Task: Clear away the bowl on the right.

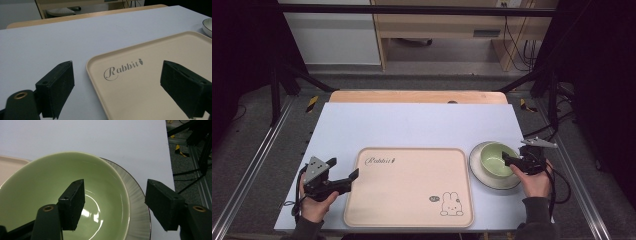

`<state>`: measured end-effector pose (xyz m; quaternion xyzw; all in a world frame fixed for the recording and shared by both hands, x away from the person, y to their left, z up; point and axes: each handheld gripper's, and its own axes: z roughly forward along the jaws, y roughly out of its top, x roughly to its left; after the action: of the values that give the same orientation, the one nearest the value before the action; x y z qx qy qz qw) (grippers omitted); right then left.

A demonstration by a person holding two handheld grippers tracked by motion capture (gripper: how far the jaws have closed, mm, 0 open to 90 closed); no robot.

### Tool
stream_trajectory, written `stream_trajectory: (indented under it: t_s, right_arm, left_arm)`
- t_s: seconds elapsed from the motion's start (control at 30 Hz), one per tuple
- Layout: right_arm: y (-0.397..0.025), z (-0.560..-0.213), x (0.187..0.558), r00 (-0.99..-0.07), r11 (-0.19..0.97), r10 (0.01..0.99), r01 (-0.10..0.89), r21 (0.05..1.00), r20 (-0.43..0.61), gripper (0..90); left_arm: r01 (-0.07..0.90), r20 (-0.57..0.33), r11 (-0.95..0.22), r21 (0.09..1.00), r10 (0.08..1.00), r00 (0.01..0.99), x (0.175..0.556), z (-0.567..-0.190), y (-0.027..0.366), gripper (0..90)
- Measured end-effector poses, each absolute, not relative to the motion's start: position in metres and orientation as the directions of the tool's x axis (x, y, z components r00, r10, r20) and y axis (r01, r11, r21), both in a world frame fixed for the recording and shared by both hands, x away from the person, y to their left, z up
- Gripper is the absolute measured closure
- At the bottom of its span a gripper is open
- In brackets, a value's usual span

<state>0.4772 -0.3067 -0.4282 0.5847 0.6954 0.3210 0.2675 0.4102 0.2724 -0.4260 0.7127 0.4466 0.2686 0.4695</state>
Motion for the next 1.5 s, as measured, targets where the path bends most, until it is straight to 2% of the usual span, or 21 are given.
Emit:
stream_trajectory:
  t_s: [0.3,0.57,0.67,1.0,1.33,1.5]
  right_arm:
    - [-0.307,-0.434,0.478,-0.181,0.115,0.984,0.672,0.732,0.011,38.8]
    - [-0.311,-0.437,0.479,-0.185,0.113,0.982,0.716,0.688,0.032,50.9]
    - [-0.313,-0.437,0.479,-0.186,0.112,0.982,0.736,0.667,0.042,57.9]
    - [-0.314,-0.439,0.479,-0.184,0.098,0.981,0.755,0.648,0.067,64.3]
    - [-0.318,-0.439,0.481,-0.153,0.046,0.980,0.789,0.612,0.124,76.4]
    - [-0.317,-0.440,0.483,-0.144,0.041,0.981,0.805,0.592,0.128,77.5]
  left_arm:
    - [0.382,-0.037,-0.161,0.910,0.887,0.460,0.410,-0.426,0.272,11.8]
    - [0.383,-0.034,-0.166,0.909,0.886,0.462,0.410,-0.426,0.271,11.9]
    - [0.385,-0.035,-0.165,0.908,0.886,0.461,0.410,-0.427,0.271,11.9]
    - [0.388,-0.032,-0.172,0.906,0.884,0.466,0.411,-0.427,0.271,11.9]
    - [0.390,-0.032,-0.173,0.904,0.885,0.465,0.411,-0.428,0.271,11.9]
    - [0.390,-0.032,-0.173,0.905,0.885,0.465,0.411,-0.428,0.270,12.0]
